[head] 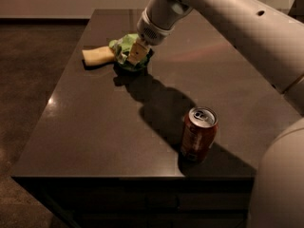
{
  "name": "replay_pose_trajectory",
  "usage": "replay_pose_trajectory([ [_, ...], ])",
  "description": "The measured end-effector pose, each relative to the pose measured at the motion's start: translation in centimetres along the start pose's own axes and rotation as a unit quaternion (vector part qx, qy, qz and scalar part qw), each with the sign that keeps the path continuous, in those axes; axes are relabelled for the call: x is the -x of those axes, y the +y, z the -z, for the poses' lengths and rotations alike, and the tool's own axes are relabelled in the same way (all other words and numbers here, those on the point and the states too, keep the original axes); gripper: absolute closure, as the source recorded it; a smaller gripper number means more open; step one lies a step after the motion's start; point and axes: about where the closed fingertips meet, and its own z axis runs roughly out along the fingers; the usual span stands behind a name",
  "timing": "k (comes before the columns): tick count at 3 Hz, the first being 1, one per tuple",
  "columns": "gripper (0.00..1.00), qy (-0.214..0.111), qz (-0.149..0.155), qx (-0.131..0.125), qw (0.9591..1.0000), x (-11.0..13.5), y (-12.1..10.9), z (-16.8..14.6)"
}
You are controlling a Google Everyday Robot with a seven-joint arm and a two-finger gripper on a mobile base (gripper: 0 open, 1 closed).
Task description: Move green rice chip bag near sponge
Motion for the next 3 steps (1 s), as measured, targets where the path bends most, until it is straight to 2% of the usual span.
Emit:
replay_pose_trajectory([
  [1, 0.05, 0.001, 0.001, 0.002, 1.0000, 0.01, 0.12, -0.26],
  [2, 0.00, 0.001, 0.001, 0.003, 1.0000, 0.03, 0.18, -0.40],
  [3, 0.00, 0.001, 0.001, 0.003, 1.0000, 0.03, 0.19, -0.41],
])
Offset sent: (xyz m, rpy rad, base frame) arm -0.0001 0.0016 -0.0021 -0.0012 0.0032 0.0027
